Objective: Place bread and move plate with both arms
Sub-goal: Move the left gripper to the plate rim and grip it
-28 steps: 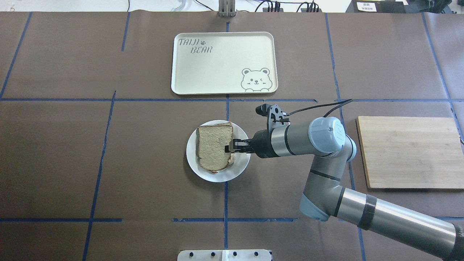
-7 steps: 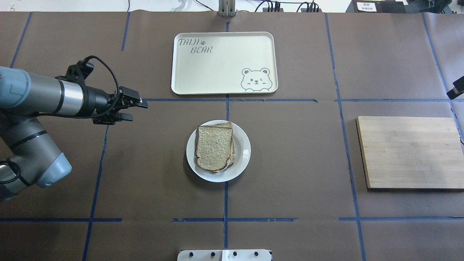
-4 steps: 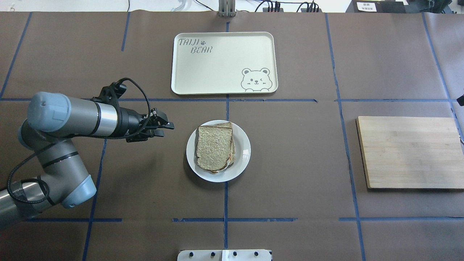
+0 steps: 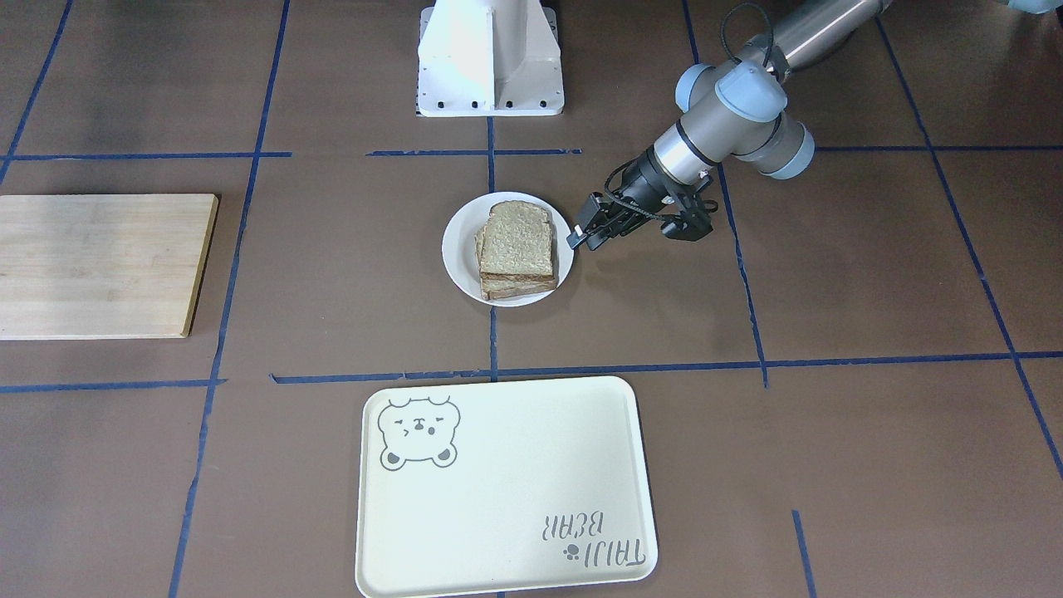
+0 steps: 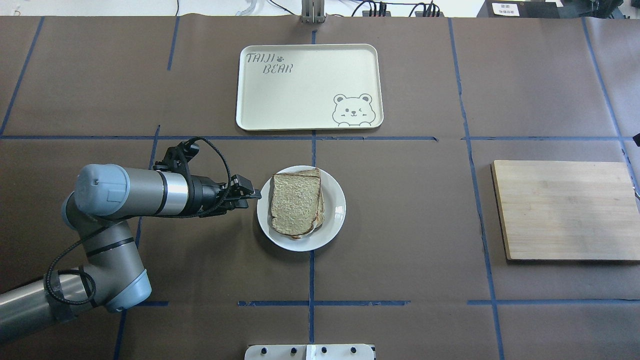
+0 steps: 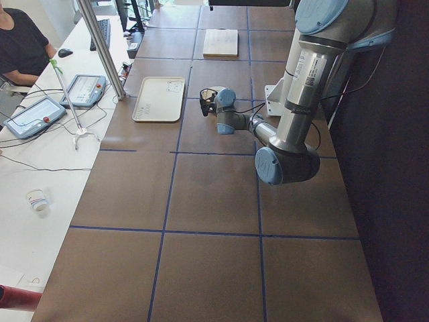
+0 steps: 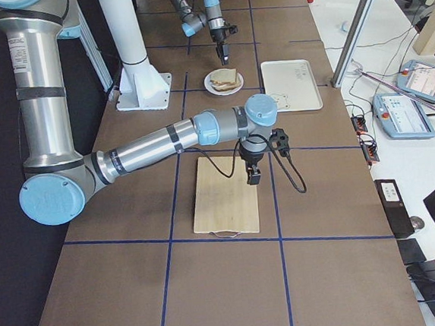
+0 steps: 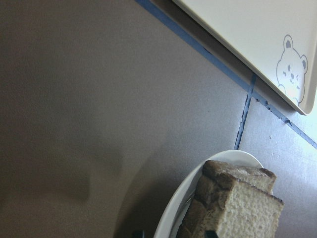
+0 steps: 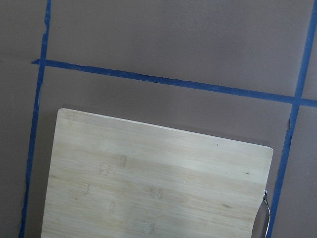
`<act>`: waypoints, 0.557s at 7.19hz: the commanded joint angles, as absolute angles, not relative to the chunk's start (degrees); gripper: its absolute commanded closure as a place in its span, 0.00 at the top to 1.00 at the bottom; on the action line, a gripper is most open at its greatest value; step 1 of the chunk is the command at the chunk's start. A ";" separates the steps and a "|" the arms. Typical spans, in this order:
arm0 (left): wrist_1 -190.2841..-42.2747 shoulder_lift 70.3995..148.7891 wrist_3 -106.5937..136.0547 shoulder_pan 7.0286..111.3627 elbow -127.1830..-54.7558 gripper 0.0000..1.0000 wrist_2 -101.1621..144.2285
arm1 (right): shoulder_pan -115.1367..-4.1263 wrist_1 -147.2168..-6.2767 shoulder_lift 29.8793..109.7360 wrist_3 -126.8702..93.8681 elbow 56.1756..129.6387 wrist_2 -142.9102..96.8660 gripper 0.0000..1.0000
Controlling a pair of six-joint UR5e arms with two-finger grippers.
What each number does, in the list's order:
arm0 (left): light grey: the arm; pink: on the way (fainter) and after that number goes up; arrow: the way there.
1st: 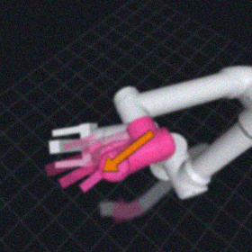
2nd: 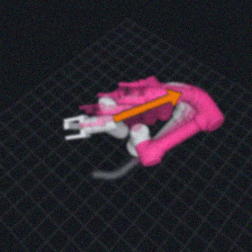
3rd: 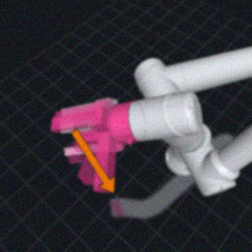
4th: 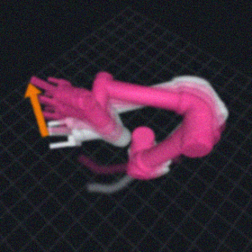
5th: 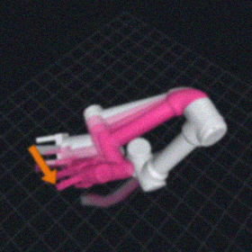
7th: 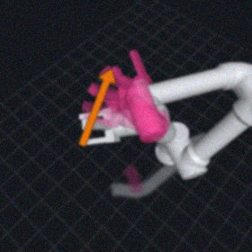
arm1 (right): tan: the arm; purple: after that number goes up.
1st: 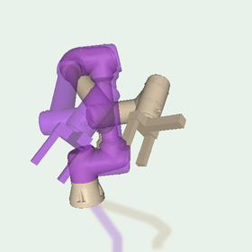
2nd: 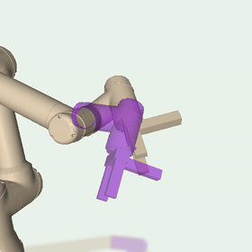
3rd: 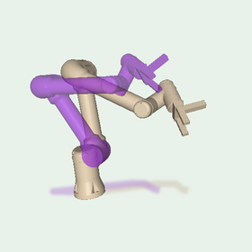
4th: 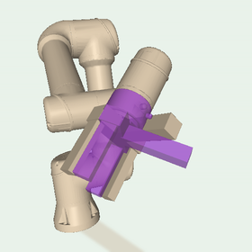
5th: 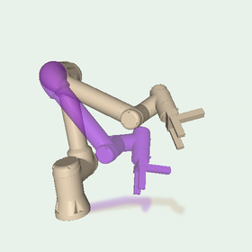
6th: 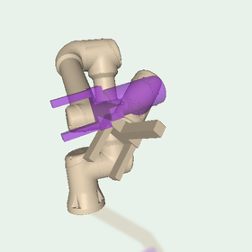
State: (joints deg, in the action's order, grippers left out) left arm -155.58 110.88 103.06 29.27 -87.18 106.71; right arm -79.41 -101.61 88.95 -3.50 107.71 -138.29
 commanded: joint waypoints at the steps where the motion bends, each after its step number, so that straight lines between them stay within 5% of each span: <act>1: -158.03 112.85 103.10 28.31 -83.41 0.49 106.52 | -80.59 -101.51 89.12 -3.08 107.67 -138.43 0.99; 4: -158.03 112.85 103.09 27.25 -83.41 0.41 106.52 | -80.86 -101.60 89.21 -2.99 107.67 -138.69 0.99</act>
State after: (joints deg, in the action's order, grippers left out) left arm -157.99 112.81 103.05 27.69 -83.47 106.53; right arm -80.78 -101.59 89.17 -3.02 107.67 -138.64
